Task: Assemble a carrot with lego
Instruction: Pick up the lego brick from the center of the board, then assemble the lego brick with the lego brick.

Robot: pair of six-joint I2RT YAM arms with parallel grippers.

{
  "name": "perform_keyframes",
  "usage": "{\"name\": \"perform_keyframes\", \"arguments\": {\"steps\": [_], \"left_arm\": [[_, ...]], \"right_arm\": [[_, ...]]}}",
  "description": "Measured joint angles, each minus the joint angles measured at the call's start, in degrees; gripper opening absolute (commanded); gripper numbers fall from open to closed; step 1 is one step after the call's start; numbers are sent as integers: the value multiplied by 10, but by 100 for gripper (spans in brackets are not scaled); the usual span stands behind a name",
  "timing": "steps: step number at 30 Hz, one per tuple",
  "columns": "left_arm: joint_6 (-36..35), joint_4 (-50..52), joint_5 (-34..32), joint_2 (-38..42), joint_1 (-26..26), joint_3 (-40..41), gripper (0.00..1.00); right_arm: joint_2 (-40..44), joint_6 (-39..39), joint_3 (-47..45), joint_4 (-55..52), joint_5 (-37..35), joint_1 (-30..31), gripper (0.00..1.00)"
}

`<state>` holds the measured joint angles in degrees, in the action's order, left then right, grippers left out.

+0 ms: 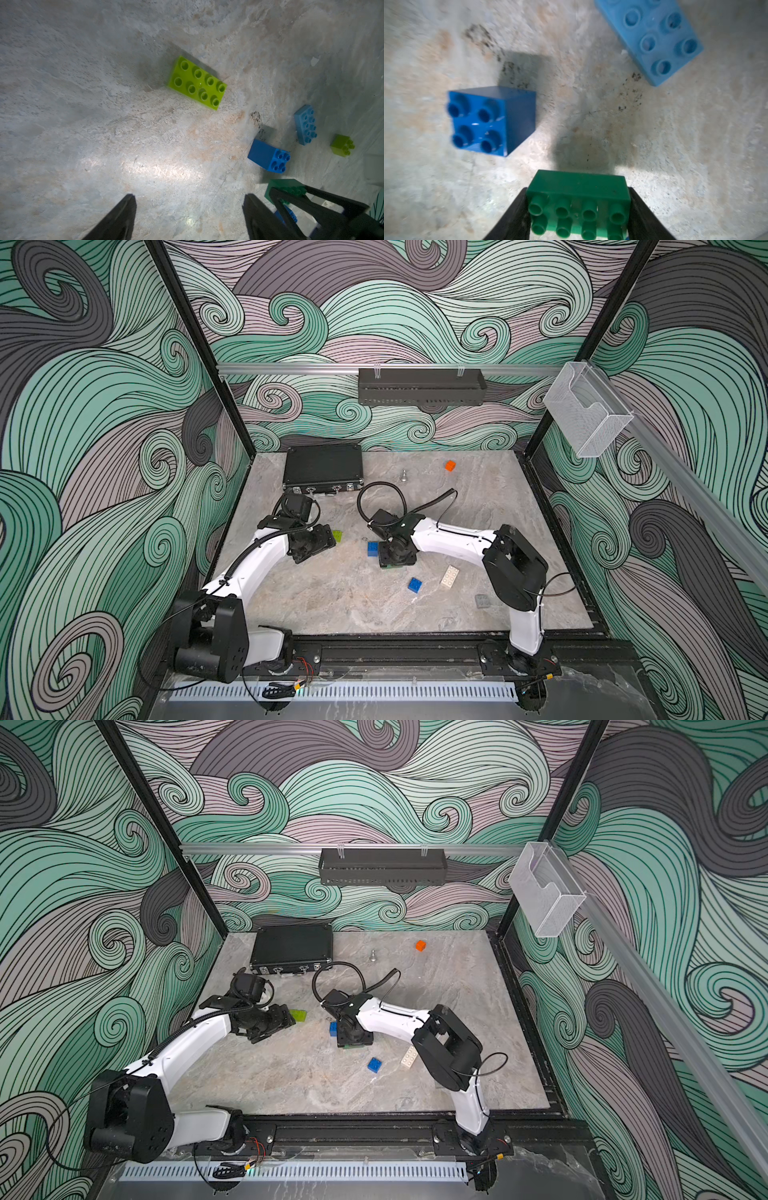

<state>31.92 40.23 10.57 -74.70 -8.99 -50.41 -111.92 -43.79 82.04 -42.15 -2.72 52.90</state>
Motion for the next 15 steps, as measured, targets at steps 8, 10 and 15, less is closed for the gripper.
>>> {"name": "perform_keyframes", "arguments": {"steps": [8, 10, 15], "left_arm": [[0, 0, 0, -2, 3, 0, 82], [0, 0, 1, -2, 7, 0, 81], [-1, 0, 3, -2, 16, 0, 81]], "right_arm": [[28, -25, 92, -20, 2, 0, 31], [14, -33, 120, -23, 2, 0, 29], [-36, -47, 171, -25, 0, 2, 24]]}}
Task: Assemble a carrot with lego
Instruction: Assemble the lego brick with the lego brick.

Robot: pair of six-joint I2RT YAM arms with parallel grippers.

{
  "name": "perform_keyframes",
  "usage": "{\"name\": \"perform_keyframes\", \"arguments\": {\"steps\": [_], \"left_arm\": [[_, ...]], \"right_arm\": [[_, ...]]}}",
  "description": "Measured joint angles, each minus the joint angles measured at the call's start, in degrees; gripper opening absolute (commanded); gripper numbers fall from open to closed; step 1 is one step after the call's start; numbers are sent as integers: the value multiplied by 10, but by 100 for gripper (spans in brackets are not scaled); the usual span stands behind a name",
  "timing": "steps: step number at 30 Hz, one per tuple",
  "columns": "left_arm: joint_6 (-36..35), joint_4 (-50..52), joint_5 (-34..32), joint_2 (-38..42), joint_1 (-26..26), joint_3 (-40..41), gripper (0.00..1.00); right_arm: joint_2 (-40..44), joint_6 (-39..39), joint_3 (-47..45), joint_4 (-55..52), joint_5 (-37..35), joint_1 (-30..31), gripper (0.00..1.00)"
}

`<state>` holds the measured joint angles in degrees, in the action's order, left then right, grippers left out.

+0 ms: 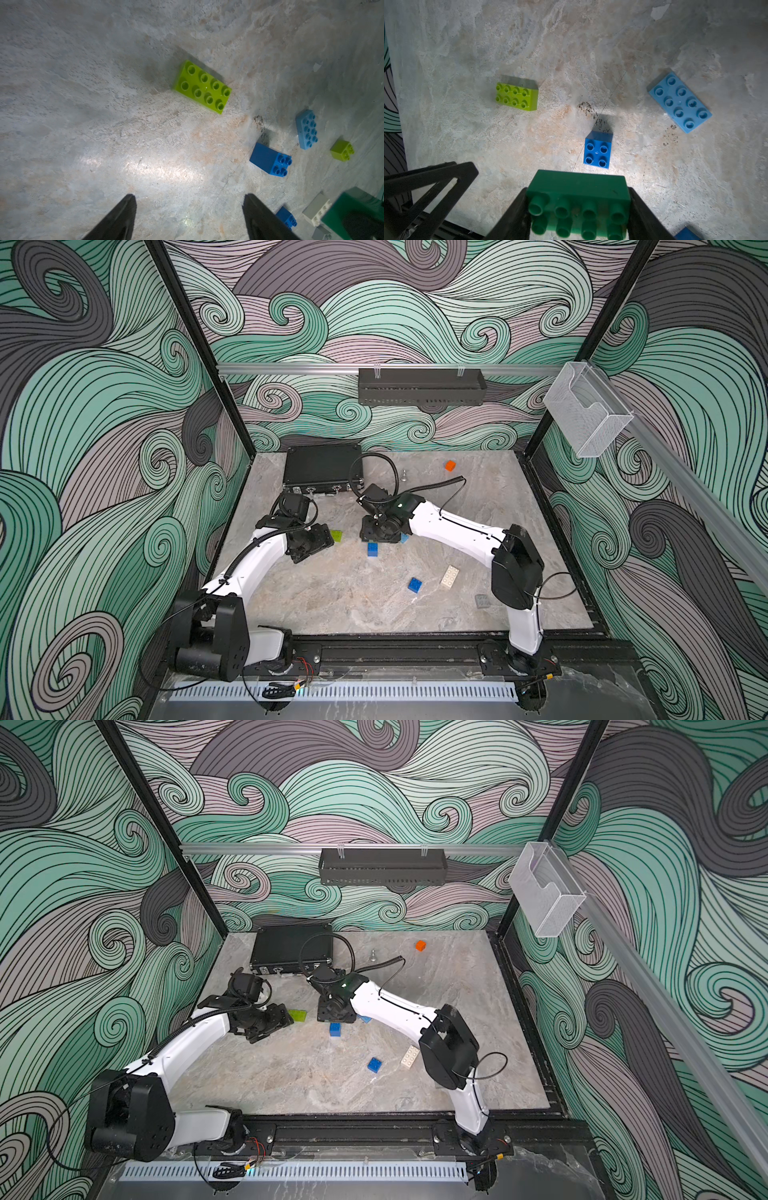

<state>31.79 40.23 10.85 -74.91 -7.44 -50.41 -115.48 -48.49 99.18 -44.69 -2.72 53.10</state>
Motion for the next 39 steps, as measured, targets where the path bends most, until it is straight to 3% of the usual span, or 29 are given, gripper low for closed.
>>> {"name": "perform_keyframes", "arguments": {"steps": [12, 39], "left_arm": [[-3, 0, 6, 0, 12, 0, 81], [-3, -4, 21, -9, 17, 0, 81]], "right_arm": [[-76, -6, 63, -34, -3, 1, 17], [-102, -12, 63, -48, -4, -1, 17]]}}
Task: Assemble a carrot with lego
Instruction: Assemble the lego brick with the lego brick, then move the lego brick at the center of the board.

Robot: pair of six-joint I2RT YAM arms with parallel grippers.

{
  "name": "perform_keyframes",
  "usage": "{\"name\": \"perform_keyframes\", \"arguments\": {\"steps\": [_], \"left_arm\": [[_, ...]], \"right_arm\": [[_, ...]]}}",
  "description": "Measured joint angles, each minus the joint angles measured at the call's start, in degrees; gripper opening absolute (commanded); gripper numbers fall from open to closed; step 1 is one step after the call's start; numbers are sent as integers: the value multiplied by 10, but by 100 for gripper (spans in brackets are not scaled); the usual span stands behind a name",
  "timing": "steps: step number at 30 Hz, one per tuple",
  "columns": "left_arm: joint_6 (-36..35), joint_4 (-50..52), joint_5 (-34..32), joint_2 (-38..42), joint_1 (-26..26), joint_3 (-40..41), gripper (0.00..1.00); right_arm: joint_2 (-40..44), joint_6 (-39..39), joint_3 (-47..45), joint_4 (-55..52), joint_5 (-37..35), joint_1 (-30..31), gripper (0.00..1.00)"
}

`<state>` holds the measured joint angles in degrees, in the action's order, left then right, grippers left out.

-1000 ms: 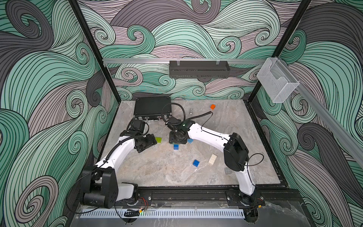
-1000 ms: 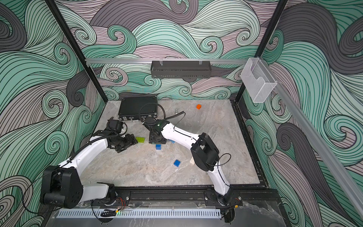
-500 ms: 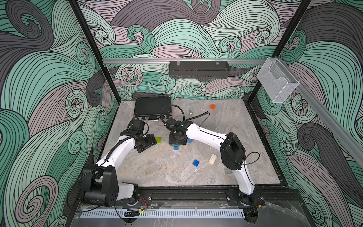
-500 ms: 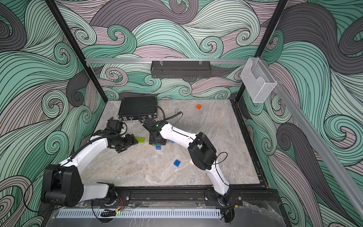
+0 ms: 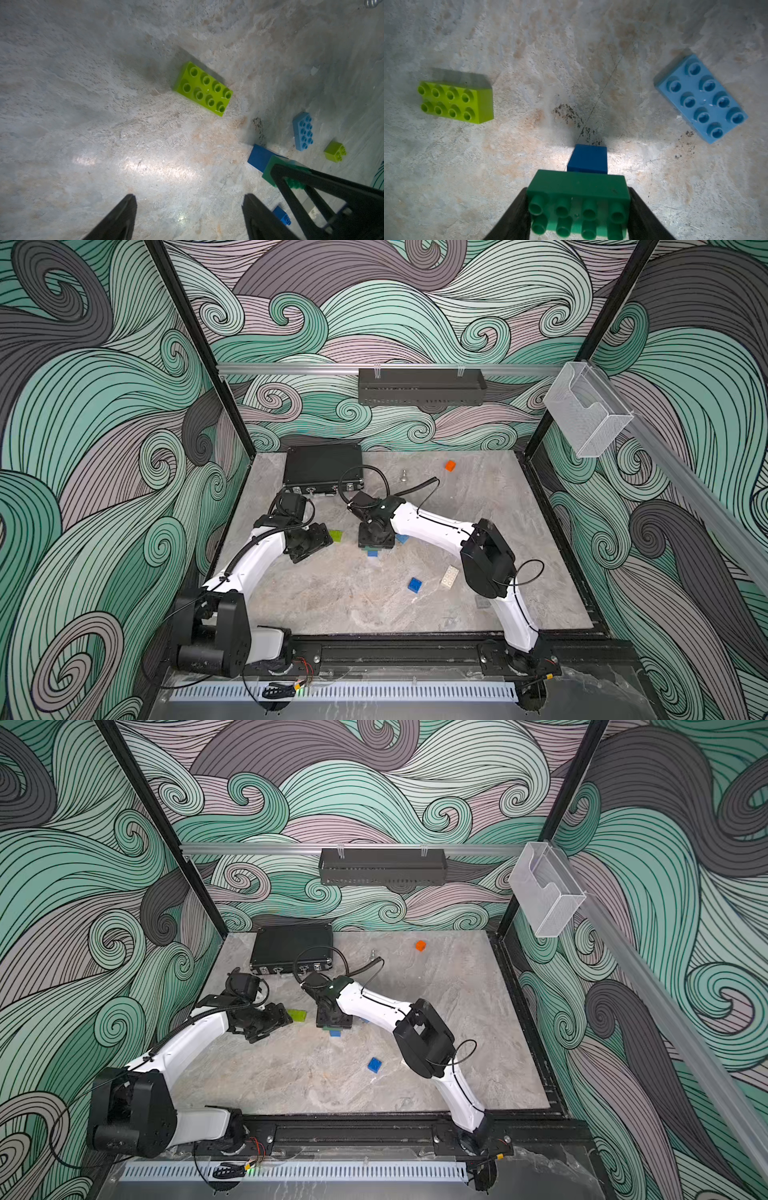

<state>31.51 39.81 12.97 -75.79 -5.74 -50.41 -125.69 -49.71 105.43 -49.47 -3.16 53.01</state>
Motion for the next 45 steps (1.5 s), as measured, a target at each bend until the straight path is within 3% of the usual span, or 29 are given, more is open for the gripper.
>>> {"name": "perform_keyframes", "arguments": {"steps": [19, 38, 45], "left_arm": [[0, 0, 4, -6, 0, 0, 81], [0, 0, 6, -11, 3, 0, 81], [0, 0, 6, -13, 3, 0, 80]], "right_arm": [[-9, 45, 13, -13, 13, -7, 15], [-5, 26, -3, -8, 18, -15, 14], [-20, 62, 21, -28, 17, -15, 13]]}}
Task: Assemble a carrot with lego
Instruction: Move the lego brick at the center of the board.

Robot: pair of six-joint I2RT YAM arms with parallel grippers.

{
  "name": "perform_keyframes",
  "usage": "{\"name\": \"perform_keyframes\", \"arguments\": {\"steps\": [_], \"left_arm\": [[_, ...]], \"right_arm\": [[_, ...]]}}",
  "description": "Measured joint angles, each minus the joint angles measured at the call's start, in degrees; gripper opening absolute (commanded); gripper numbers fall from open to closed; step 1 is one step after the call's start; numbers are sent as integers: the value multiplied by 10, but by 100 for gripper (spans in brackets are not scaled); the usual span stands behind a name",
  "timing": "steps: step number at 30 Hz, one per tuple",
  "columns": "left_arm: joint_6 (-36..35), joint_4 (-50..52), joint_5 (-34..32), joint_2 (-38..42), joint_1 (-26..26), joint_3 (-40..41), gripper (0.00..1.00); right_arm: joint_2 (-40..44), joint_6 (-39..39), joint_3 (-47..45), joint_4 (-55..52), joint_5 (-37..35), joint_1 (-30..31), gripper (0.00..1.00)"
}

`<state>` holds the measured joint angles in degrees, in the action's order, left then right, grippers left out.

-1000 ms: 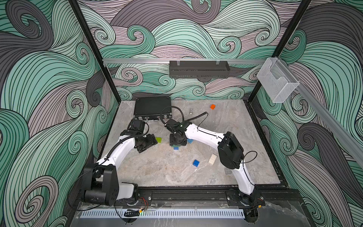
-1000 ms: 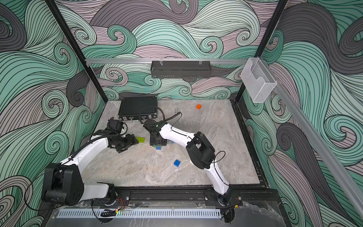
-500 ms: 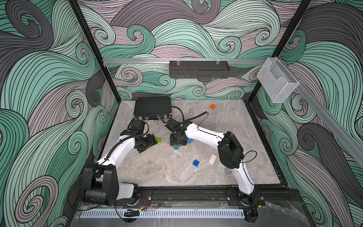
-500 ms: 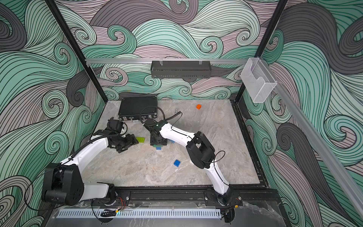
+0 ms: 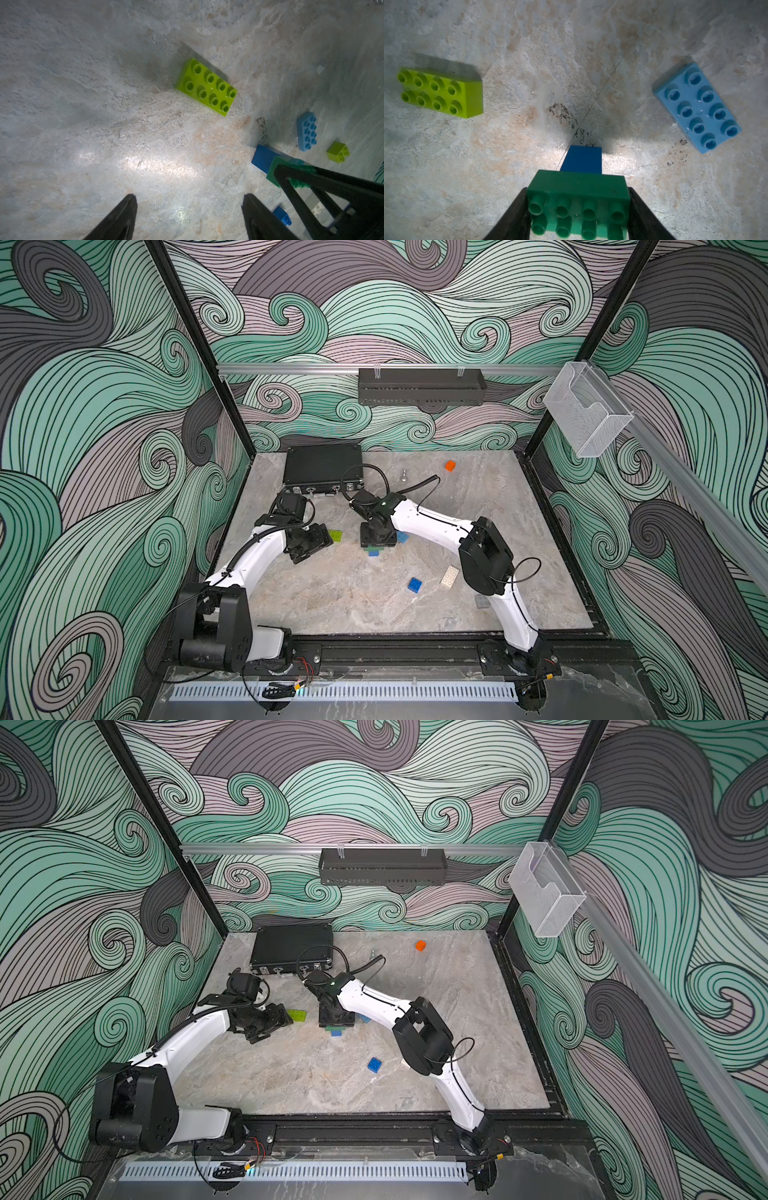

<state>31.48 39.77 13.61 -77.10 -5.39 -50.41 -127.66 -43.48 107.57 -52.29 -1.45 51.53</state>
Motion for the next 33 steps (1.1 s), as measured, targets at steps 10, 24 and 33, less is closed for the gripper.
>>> {"name": "perform_keyframes", "arguments": {"steps": [10, 24, 33], "left_arm": [[0, 0, 6, -4, 0, 0, 80], [0, 0, 12, -4, 0, 0, 79], [0, -3, 13, -4, 0, 0, 79]], "right_arm": [[8, 39, -16, 9, 0, 0, 7], [108, -5, -164, 21, 13, 0, 6], [142, -57, -213, 26, 27, 0, 20]]}}
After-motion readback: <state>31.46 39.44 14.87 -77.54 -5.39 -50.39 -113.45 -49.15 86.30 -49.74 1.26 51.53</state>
